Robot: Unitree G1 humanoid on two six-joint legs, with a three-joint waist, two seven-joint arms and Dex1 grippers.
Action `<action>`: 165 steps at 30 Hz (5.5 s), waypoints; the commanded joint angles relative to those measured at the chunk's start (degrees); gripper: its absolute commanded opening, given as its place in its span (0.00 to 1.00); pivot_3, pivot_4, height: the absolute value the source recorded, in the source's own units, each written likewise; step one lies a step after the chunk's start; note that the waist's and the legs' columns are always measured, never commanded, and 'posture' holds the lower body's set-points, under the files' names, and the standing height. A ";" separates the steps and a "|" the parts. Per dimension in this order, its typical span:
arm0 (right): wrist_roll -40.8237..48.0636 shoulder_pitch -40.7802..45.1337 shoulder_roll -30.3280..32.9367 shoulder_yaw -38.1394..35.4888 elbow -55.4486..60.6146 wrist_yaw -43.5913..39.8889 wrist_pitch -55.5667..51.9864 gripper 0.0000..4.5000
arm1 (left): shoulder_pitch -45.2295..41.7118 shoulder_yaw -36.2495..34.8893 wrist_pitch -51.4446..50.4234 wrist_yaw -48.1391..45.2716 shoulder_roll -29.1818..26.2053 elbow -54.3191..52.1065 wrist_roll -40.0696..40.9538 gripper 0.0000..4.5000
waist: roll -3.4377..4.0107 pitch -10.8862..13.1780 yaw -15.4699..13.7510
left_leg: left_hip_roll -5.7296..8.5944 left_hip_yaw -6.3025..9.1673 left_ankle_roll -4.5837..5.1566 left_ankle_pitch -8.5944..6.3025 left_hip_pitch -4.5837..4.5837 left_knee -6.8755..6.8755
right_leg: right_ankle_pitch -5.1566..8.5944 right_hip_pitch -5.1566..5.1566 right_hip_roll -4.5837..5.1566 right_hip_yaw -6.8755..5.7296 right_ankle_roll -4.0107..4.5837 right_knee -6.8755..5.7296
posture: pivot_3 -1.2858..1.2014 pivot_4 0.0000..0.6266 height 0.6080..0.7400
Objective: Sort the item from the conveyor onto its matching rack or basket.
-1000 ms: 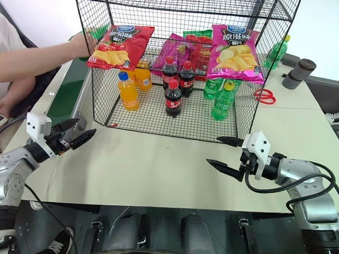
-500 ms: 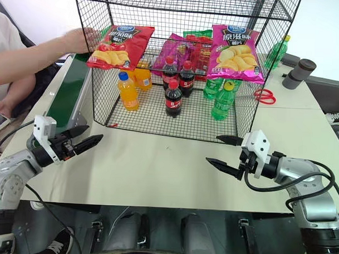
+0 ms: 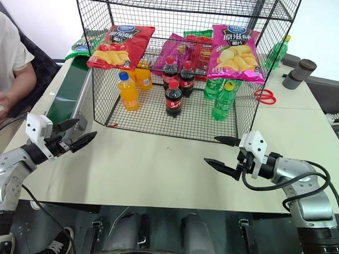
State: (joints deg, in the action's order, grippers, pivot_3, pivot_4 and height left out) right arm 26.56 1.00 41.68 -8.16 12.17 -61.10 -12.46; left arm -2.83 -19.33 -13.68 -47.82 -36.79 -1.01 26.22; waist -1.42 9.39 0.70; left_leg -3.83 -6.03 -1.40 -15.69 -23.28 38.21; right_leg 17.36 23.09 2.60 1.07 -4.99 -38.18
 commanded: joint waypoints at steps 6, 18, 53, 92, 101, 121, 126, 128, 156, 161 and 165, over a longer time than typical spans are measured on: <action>-0.35 0.96 -0.04 -0.32 1.07 0.05 1.83 0.90 | -0.25 -0.68 2.93 -1.20 -0.03 -0.92 0.64 1.00 | 0.00 0.00 0.02 | 0.00 0.00 0.00 0.00 0.00 0.00 | 0.00 0.00 0.00 0.00 0.00 0.00 | 0.52 0.24 1.00; 8.43 4.85 -5.58 4.34 4.52 -0.05 -7.14 0.95 | 1.68 -1.22 21.44 1.90 -1.50 2.59 -11.38 1.00 | 0.00 -0.01 0.10 | -0.02 0.00 0.00 0.00 0.01 -0.02 | 0.00 0.01 -0.01 0.01 0.00 0.00 | 0.52 0.24 1.00; -5.33 23.13 -18.77 24.31 -11.72 -8.35 0.54 0.95 | 21.10 -7.96 38.99 35.49 -9.79 0.53 -51.70 1.00 | -0.18 -0.12 0.34 | -0.15 -0.16 0.02 -0.02 -0.03 -0.10 | -0.01 0.14 0.16 -0.08 0.02 -0.01 | 0.52 0.24 1.00; -6.05 22.82 -17.94 22.67 -11.08 -6.11 0.76 0.95 | 20.47 -5.55 34.13 34.72 -10.48 -0.05 -51.40 1.00 | -0.19 -0.12 0.31 | -0.18 -0.16 0.02 -0.02 -0.03 -0.10 | -0.01 0.15 0.19 -0.08 0.03 -0.01 | 0.52 0.24 1.00; -5.89 22.30 -17.86 22.31 -10.09 -5.23 0.30 0.95 | 19.71 -5.73 34.74 35.30 -11.29 1.97 -50.82 1.00 | -0.19 -0.12 0.30 | -0.18 -0.17 0.02 -0.02 -0.03 -0.10 | -0.01 0.15 0.18 -0.08 0.03 -0.01 | 0.52 0.24 1.00; -6.31 22.20 -17.91 22.42 -10.16 -4.34 0.63 0.95 | 18.24 -4.55 35.10 35.40 -11.16 3.21 -50.72 1.00 | -0.19 -0.12 0.30 | -0.17 -0.18 0.02 -0.02 -0.03 -0.10 | -0.01 0.15 0.17 -0.08 0.03 -0.01 | 0.52 0.24 1.00; -6.56 22.18 -17.74 22.16 -10.24 -4.08 0.98 0.98 | 17.81 -4.05 35.74 35.11 -11.38 4.21 -50.33 0.94 | -0.19 -0.12 0.29 | -0.17 -0.18 0.02 -0.02 -0.03 -0.10 | -0.01 0.15 0.17 -0.08 0.03 -0.01 | 0.52 0.24 1.00; -6.55 22.23 -17.63 22.08 -10.25 -4.06 1.02 1.00 | 17.58 -3.84 35.84 34.75 -11.26 4.62 -49.88 0.79 | -0.19 -0.12 0.28 | -0.17 -0.19 0.02 -0.02 -0.03 -0.10 | -0.01 0.15 0.17 -0.08 0.03 -0.01 | 0.52 0.24 1.00; -3.44 21.34 -12.44 16.50 -11.59 -6.61 0.10 1.00 | 28.78 -5.77 13.35 -0.30 -16.37 -25.90 14.94 0.01 | -0.10 -0.07 0.48 | -0.17 -0.19 0.03 -0.03 -0.02 -0.12 | -0.01 0.13 0.25 -0.04 0.03 0.03 | 0.52 0.24 1.00; 5.45 17.65 -5.81 10.77 -7.31 -11.51 -9.45 1.00 | 23.84 -3.87 -2.04 -3.56 -18.50 -31.41 33.84 0.01 | -0.06 -0.04 -0.14 | -0.15 -0.05 -0.01 -0.01 0.10 -0.09 | 0.00 -0.04 0.15 -0.09 0.05 0.00 | 0.52 0.24 1.00; 13.01 15.11 -1.56 6.33 -3.02 -12.10 -17.83 1.00 | 16.17 0.00 -12.46 -5.56 -18.92 -31.62 45.87 0.01 | -0.02 -0.02 0.22 | -0.02 -0.03 0.00 -0.01 0.17 -0.08 | 0.01 -0.18 0.11 -0.08 0.05 0.07 | 0.52 0.24 1.00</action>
State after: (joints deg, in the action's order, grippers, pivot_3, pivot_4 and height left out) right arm 34.52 15.85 39.39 1.20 5.20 -72.99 -26.69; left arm 15.31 -20.24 -22.63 -52.36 -55.44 -31.33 66.24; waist -1.44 9.37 0.92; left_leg -3.86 -6.06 -1.40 -15.70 -23.10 38.13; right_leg 17.36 22.92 2.68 1.02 -4.95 -38.11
